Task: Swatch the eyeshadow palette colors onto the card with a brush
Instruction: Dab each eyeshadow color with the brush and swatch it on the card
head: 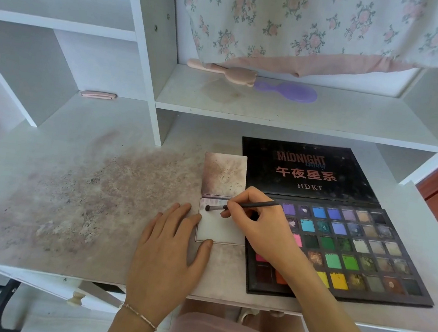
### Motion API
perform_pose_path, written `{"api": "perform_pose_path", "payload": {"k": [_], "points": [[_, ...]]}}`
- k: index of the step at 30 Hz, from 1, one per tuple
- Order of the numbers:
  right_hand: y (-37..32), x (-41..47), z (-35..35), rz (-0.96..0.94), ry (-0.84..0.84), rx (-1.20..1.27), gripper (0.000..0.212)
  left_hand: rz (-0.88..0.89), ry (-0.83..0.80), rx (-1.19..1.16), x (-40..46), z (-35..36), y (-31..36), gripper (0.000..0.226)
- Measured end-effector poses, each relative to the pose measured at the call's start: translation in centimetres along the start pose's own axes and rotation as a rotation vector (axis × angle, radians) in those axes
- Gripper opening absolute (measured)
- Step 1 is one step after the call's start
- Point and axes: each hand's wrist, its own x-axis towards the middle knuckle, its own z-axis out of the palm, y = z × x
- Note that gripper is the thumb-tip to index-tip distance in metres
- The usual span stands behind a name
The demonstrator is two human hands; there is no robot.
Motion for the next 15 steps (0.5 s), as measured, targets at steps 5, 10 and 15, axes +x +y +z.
{"api": "perform_pose_path", "payload": {"k": [5, 10, 15], "points": [[0.01, 0.03, 0.05, 0.004, 0.013, 0.003, 0.015, -0.004, -0.006, -0.01, -0.02, -0.04, 0.01, 0.041], [0.04, -0.02, -0.01, -0.006, 0.003, -0.002, 0.014, -0.001, -0.006, -0.012, -0.05, -0.03, -0.06, 0.042], [0.1, -0.02, 0.0, 0.0, 0.005, -0.006, 0.014, 0.001, -0.014, -0.008, -0.01, -0.13, -0.02, 0.052]]}}
